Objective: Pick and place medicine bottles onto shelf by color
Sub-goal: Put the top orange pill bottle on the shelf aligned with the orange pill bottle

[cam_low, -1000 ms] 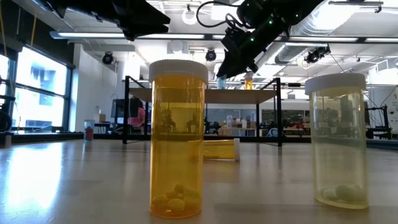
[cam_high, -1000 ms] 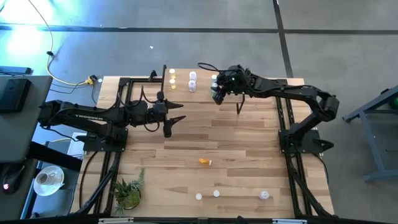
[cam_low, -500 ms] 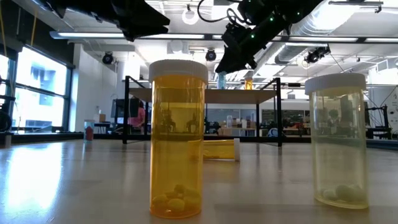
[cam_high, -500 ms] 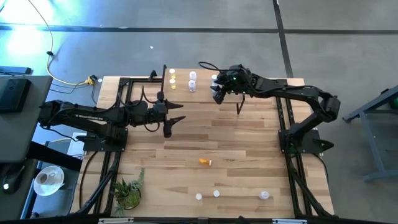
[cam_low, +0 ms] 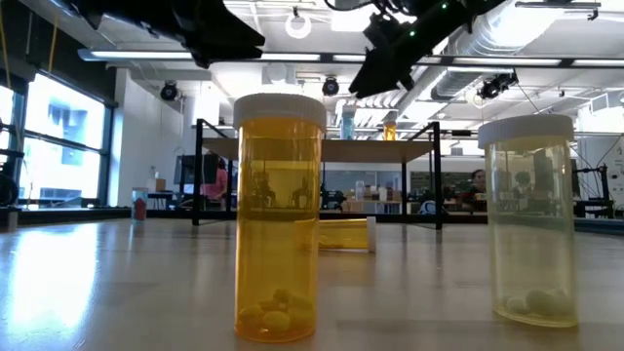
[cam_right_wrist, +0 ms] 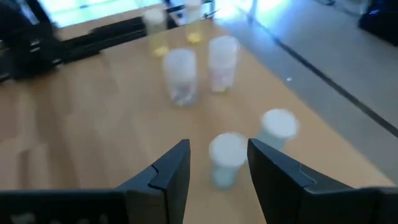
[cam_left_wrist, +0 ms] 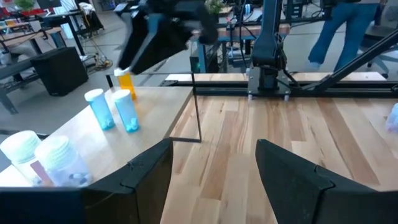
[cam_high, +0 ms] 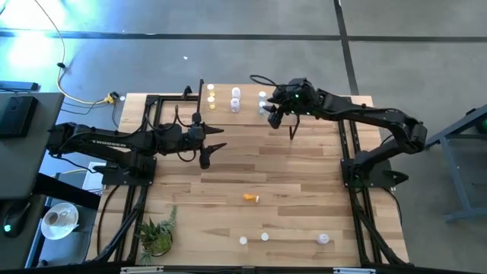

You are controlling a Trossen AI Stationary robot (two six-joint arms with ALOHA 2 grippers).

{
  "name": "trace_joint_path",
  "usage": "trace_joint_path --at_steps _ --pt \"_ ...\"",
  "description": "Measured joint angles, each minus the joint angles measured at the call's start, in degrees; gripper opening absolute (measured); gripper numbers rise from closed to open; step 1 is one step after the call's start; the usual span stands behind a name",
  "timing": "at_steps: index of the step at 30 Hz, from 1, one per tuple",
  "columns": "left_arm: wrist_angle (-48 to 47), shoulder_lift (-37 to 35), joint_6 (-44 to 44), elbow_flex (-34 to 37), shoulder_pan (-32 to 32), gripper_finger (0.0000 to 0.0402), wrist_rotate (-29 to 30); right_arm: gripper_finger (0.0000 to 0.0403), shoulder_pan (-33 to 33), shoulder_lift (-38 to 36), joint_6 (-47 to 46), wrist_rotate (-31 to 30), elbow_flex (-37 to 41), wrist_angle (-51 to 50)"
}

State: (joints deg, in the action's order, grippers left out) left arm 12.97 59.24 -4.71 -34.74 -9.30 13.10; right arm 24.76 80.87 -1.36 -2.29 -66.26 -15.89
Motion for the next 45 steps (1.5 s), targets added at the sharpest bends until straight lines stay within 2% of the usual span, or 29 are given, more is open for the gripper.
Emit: trace_joint_path --at_steps 9,19,26,32,36,40,45 --pt "0.17 0.00 0.00 0.00 -0.07 0.0219 0.07 0.0152 -5.92 -2.24 -0.51 8.30 0.00 -9.10" --pt "0.11 0.00 0.01 0.00 -0.07 0.0220 0.18 0.0152 -18.74 -2.15 -4.34 8.35 0.11 -13.68" --pt "-2.47 0.00 0.50 0.00 -0.07 0.0219 -2.50 0.0152 -26.42 -2.11 -8.21 1.66 6.40 -8.80" --pt "-2.33 2.08 4.46 0.02 -0.04 0.0220 -10.53 0.0152 -31.23 -2.11 -14.50 -7.50 11.92 -3.40" --pt "0.68 6.68 4.74 0.04 0.25 0.0218 -13.99 0.0152 -33.86 -2.09 -18.19 -11.12 14.50 -2.30" --pt "8.20 12.60 3.40 0.01 1.45 0.0220 -14.40 0.0152 -36.22 -2.07 -21.90 -11.25 16.27 -2.67" --pt "6.99 17.95 1.09 -4.49 3.96 0.0221 -14.40 0.0152 -38.79 -2.08 -22.64 -14.87 18.10 -1.19"
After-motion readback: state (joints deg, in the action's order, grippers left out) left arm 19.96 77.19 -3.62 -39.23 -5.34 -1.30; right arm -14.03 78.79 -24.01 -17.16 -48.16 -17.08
